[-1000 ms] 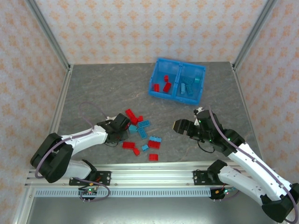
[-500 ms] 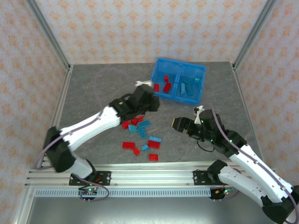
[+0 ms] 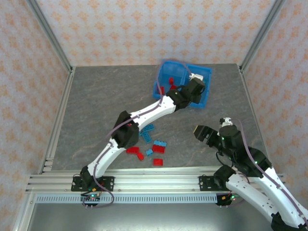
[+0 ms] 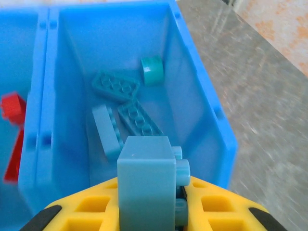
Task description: Sort the legos into containers by color
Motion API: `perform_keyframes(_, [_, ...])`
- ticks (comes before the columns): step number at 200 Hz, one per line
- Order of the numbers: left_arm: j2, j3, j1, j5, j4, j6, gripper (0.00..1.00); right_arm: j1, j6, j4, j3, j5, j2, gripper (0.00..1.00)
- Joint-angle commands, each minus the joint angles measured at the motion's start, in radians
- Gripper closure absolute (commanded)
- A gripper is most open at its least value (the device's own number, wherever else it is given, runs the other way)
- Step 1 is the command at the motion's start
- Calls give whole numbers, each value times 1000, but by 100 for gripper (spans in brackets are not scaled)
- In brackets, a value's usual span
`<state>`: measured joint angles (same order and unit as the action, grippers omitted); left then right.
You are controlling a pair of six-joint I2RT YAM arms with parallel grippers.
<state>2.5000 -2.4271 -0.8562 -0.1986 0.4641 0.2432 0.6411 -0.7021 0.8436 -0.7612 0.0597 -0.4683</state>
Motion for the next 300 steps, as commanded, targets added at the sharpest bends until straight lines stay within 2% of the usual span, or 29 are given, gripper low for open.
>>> perform_keyframes(1, [111, -210, 5, -150, 28, -168, 74, 6, 20, 48, -24, -50, 1, 13])
perform_keyframes(17, [176, -304, 12, -176, 3, -183, 68, 7, 26, 61, -31, -50, 2, 13])
perform_keyframes(29, [180, -310, 20, -164, -23, -173, 58, 6, 31, 69, -33, -44, 3, 13])
perform_keyframes(42, [164, -309, 24, -156, -23, -159, 53, 6, 34, 78, -35, -38, 2, 13])
perform_keyframes(64, [101, -297, 24, -126, 25, -128, 53, 6, 32, 89, -31, -33, 4, 13])
perform_keyframes(82, [-12, -215, 23, -90, 45, -84, 54, 6, 29, 81, -24, -19, 4, 13])
perform_keyframes(94, [-130, -84, 21, -59, 16, -61, 54, 6, 24, 71, -19, -8, 5, 13])
perform_keyframes(121, [-522, 466, 19, 15, -219, -34, 54, 6, 28, 44, 2, 52, -13, 14])
perform_keyframes(134, [-708, 662, 20, 57, -243, -56, 54, 6, 49, 18, 13, 125, -51, 16])
perform_keyframes(159, [-1005, 936, 17, 217, -173, -170, 52, 16, 71, -58, 31, 269, -185, 18])
perform_keyframes(177, [-1213, 1103, -2, 287, -87, -275, 42, 87, 67, -137, 36, 276, -293, 18])
perform_keyframes(193, [-1394, 1219, -31, 376, 5, -424, 24, 171, 32, -198, 38, 230, -398, 17])
perform_keyframes(205, [-1513, 1291, -59, 489, 101, -569, 10, 224, -31, -236, 47, 180, -482, 15])
perform_keyframes(217, [-1627, 1354, -91, 546, 211, -698, 1, 267, -102, -294, 66, 144, -554, 13])
perform_keyframes(242, [-1805, 1493, -109, 560, 395, -938, 1, 322, -228, -424, 81, 132, -672, 10])
perform_keyframes(262, [-1922, 1621, -109, 626, 478, -1146, 0, 365, -257, -450, 28, 136, -782, 7])
perform_keyframes(300, [-2049, 1795, -107, 586, 339, -1140, 0, 418, -242, -374, -131, 93, -1008, 3])
